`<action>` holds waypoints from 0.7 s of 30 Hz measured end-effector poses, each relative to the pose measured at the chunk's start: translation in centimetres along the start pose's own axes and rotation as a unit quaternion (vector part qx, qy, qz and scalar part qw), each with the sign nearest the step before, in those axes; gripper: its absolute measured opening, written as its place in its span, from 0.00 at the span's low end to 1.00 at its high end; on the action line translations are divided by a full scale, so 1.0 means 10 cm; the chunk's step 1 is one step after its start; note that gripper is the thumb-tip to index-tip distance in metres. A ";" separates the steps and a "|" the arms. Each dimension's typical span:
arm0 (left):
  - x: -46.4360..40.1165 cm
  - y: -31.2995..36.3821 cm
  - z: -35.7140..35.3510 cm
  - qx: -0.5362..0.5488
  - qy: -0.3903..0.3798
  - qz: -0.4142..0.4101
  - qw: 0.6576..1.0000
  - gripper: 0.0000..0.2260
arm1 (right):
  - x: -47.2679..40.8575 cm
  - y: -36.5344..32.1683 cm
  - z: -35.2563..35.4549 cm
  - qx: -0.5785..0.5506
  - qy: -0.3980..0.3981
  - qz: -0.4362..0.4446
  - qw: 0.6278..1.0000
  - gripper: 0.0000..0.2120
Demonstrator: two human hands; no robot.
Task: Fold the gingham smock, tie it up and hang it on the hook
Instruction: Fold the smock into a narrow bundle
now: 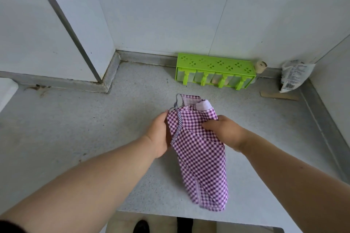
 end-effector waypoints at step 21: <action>0.42 0.27 -0.66 -0.730 -0.050 -0.441 0.519 0.19 | -0.27 1.07 0.41 -0.056 0.178 -0.160 0.969 0.26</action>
Point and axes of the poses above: each hand's wrist, its own x-axis away from the middle knuckle, its own z-axis out of the back of the hand, y = z × x, the point moved 10 cm from there along -x, towards the middle knuckle, and after that the axes turned 13 degrees about -x, right-handed, at the moved point
